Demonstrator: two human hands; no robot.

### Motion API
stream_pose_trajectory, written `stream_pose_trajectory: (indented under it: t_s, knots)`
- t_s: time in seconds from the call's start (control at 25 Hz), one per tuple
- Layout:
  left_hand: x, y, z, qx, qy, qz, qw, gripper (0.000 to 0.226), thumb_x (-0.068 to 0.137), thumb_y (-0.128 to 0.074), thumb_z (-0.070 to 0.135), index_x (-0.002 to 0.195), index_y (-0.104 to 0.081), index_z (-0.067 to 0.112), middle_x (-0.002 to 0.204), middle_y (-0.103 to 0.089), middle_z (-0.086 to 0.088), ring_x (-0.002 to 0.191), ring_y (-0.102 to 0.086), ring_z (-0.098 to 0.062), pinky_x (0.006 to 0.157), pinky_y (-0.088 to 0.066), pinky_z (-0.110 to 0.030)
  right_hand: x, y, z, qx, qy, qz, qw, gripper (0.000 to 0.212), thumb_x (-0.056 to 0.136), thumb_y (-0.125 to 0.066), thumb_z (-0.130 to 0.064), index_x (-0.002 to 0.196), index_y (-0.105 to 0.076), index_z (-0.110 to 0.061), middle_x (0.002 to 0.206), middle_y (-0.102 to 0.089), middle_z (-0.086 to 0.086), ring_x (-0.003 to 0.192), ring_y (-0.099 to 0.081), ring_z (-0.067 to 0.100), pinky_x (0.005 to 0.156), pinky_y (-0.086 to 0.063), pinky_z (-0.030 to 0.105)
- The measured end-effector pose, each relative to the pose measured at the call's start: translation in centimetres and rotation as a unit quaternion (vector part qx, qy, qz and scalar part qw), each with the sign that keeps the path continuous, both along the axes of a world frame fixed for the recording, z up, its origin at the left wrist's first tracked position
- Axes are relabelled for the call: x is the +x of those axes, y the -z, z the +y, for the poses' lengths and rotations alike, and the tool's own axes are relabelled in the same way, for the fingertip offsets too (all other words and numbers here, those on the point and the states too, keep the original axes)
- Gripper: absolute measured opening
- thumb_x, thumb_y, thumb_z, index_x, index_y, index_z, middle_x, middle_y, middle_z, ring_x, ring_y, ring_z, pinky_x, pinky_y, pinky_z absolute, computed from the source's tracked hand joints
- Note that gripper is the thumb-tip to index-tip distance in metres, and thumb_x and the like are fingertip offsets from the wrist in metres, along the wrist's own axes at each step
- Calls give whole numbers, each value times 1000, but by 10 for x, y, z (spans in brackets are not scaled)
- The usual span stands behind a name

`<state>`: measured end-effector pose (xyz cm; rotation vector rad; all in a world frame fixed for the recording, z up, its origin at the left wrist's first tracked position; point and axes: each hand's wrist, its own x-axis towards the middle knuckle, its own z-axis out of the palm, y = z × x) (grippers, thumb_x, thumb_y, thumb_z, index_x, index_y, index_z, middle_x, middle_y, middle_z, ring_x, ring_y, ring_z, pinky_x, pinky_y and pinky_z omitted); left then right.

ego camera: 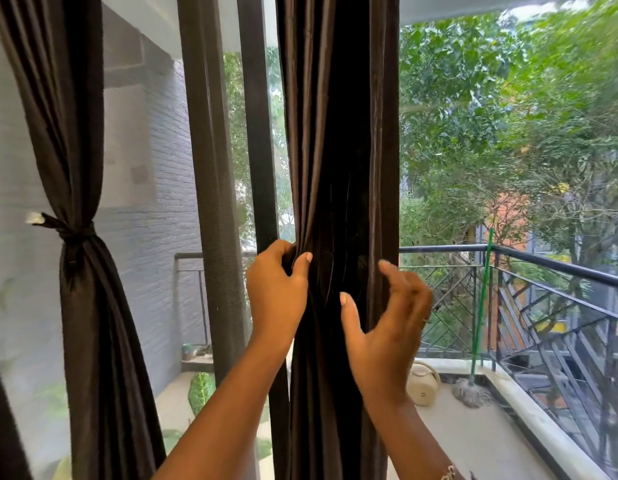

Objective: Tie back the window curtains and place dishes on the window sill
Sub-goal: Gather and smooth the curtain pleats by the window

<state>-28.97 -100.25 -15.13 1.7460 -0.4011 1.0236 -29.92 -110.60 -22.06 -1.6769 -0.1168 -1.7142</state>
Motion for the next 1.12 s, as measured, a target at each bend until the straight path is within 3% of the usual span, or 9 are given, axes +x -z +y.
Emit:
stream_pose_trajectory:
  t_s: [0.08,0.2,0.32,0.48,0.68,0.8,0.92,1.0,1.12]
  knots:
    - [-1,-1,0,3,4,0,1000,27,86,-62,14,63,-49,17,54,-48,7,50,-49,4,48,-36,-6,6,-7,-10,41,-4,76,996,61,76,-73,-25,127,-43,-10,121,-43,12,114,-44,25,88,-47,31]
    - [-3,-2,-3,7,8,3,1000,26,86,-62,13,64,-49,15,54,-46,7,52,-49,9,48,-37,-5,11,-9,-18,50,-15,160,986,46,86,-60,-13,129,-46,-9,109,-56,13,104,-52,25,80,-42,26]
    - [-4,0,-7,4,10,3,1000,22,86,-62,13,67,-51,13,55,-48,7,52,-50,8,48,-37,-4,5,-4,-15,14,-24,137,990,41,90,-49,-1,130,-50,-8,102,-61,11,86,-53,15,73,-38,15]
    - [-4,2,-13,10,12,-4,1000,15,87,-61,16,73,-55,15,59,-52,10,54,-53,4,49,-38,-5,-2,-3,0,-71,-39,149,986,48,91,-47,-1,138,-41,-12,82,-55,8,66,-49,16,55,-35,14]
    - [-6,4,-19,0,27,-7,1000,11,88,-59,21,82,-62,13,68,-61,7,64,-60,-4,58,-48,-14,-1,-4,11,-142,-46,179,972,59,90,-49,-4,143,-27,-18,80,-38,-2,72,-40,15,58,-29,22]
    - [-10,5,-20,2,38,-11,999,18,86,-60,32,83,-59,14,66,-59,8,61,-58,-3,52,-43,-8,-1,-3,16,-155,-42,181,970,53,87,-54,-3,138,-41,-12,79,-42,-1,72,-40,13,55,-25,16]
    - [-8,5,-17,25,7,-4,1000,15,87,-60,27,88,-58,13,70,-59,6,66,-58,-4,54,-44,-13,-1,-1,16,-169,-78,156,970,46,85,-54,-6,131,-51,-7,79,-48,1,70,-43,13,56,-27,9]
    - [-5,5,-12,28,-6,-11,1000,15,89,-58,21,90,-60,6,76,-63,1,74,-62,-13,61,-45,-14,0,-5,6,-133,-149,107,974,41,84,-52,-14,125,-57,-11,78,-50,-3,71,-49,12,59,-39,15]
    - [0,1,-3,6,48,29,998,29,88,-59,19,111,-61,1,104,-67,-10,99,-63,-22,86,-52,-31,15,-24,-23,51,-210,38,976,25,84,-63,-12,107,-60,-23,88,-56,-3,78,-53,4,66,-42,10]
